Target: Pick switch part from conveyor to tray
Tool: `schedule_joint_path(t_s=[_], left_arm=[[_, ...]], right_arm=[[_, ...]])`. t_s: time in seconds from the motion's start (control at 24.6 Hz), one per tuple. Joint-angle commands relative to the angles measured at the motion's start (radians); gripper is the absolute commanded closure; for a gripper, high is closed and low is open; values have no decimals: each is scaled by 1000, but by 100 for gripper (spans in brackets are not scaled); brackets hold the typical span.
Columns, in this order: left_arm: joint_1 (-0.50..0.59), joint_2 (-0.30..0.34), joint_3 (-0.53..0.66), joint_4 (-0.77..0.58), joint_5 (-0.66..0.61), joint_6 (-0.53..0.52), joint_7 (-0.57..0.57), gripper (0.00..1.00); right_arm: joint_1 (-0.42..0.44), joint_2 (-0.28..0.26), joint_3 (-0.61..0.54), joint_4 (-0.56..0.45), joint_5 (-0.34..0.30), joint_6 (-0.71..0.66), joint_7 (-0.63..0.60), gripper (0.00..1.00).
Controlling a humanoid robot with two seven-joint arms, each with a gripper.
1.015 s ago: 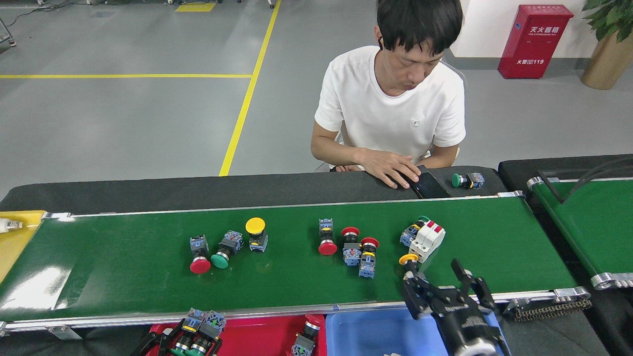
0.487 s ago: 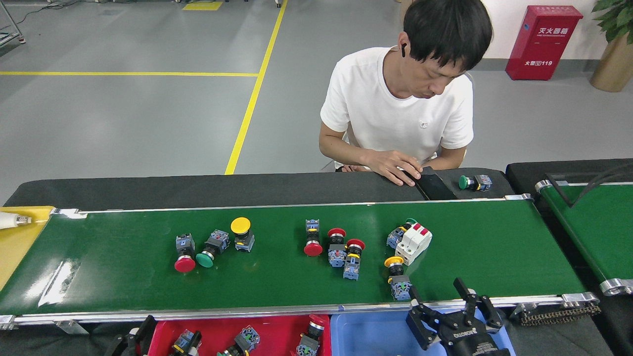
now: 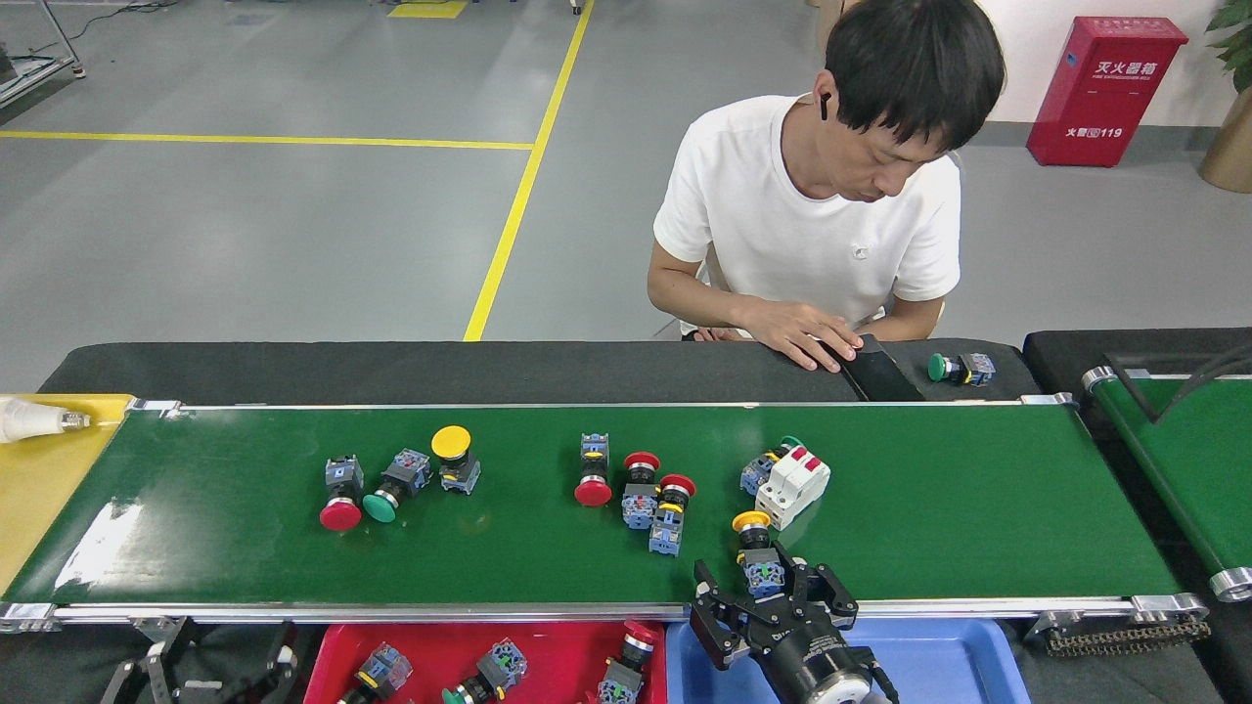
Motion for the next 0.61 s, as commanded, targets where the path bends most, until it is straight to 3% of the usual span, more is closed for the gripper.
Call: schedule_joint_path(t_s=[0.0,0.24,0.45,0.57], left_arm=[[-54,14,-8,35,-38,9,-9,0],[-168,34,-54,171,-64,17,-9,0],[-295,94,-117,342,-64,94,-3,0],[-421,140,-159,510,-62,152,0,0]], right_arm=[[-21,-6,-1,8,-2,-12,9,90],[-33,2,-4,-21,-13,-94,9,96],[39,-14,-5,-184,-79,-238,7,95],[74,-7,4,-215,-80,-351,12,93]])
